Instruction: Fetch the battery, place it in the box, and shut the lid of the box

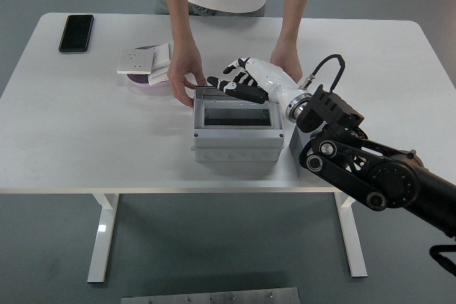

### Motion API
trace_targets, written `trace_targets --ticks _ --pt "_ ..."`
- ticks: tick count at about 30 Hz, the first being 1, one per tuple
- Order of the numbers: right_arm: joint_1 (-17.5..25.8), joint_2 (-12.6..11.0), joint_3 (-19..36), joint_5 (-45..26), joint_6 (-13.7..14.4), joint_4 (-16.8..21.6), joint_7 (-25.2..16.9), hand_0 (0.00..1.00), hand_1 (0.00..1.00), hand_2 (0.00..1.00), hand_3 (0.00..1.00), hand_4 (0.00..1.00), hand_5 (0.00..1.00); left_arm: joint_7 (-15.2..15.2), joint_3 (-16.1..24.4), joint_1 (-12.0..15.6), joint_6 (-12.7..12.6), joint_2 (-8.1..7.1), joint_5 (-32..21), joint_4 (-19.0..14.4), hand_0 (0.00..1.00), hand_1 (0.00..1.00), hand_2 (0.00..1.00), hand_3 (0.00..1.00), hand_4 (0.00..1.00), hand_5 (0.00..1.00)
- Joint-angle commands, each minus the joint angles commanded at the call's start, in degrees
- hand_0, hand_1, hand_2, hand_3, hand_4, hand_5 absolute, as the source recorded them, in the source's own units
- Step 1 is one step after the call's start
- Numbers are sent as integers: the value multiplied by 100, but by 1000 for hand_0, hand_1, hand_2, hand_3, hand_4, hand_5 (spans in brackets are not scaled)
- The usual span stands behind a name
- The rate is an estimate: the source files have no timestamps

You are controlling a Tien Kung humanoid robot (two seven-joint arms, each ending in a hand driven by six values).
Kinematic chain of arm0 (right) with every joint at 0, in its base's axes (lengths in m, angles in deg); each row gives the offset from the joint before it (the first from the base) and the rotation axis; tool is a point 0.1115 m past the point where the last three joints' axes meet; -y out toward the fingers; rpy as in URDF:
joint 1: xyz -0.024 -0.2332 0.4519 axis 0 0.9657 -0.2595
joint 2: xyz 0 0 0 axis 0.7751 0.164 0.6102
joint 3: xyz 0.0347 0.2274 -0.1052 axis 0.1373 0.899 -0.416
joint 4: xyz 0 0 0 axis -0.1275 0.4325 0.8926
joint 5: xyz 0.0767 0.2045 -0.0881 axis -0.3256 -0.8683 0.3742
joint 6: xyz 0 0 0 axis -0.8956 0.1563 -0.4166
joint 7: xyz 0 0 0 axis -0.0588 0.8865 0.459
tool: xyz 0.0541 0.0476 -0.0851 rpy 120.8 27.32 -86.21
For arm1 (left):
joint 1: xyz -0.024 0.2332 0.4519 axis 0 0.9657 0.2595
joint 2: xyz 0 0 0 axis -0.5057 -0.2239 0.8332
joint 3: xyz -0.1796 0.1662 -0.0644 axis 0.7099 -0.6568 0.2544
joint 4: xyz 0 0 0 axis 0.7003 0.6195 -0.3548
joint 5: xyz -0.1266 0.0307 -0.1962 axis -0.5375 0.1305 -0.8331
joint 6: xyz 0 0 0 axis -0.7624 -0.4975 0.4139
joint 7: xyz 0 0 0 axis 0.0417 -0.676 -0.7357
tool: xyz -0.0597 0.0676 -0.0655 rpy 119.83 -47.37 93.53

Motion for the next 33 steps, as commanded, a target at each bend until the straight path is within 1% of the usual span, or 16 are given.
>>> trace_targets --ticks 4,6,16,17,22,25,28,29,33 --pt "48 10 -24 34 -102 45 95 523 554 597 735 934 998 7 -11 5 -2 2 -22 1 608 740 600 562 402 2" --pt "76 24 -37 45 -112 36 106 508 551 603 733 934 998 8 -16 3 1 4 -27 2 608 740 600 562 403 2" --pt "267 115 -29 269 16 -18 74 500 548 603 731 937 998 -1 -5 4 3 25 -2 4 608 739 600 561 402 2" --pt "273 107 17 296 20 -13 94 513 550 607 732 936 998 -5 -1 7 1 27 4 4 607 739 599 561 403 2" --pt "286 2 411 431 -17 79 220 513 550 607 732 936 998 -13 11 23 -6 27 13 3 607 739 599 561 403 2" --pt "334 -93 744 404 12 148 186 526 562 608 730 930 998 -7 6 32 -8 31 1 4 607 738 598 561 403 2" --pt "455 -216 1128 232 144 212 -29 526 562 608 730 930 998 3 -8 44 -10 39 -25 4 607 738 598 561 403 2" --pt "491 -243 1222 174 186 221 -96 542 588 607 730 926 998 5 -11 46 -10 40 -32 4 607 738 599 560 403 2" --pt "738 -354 1720 -245 408 218 -539 542 588 607 730 926 998 16 -23 56 -8 46 -64 7 607 738 599 560 403 2"
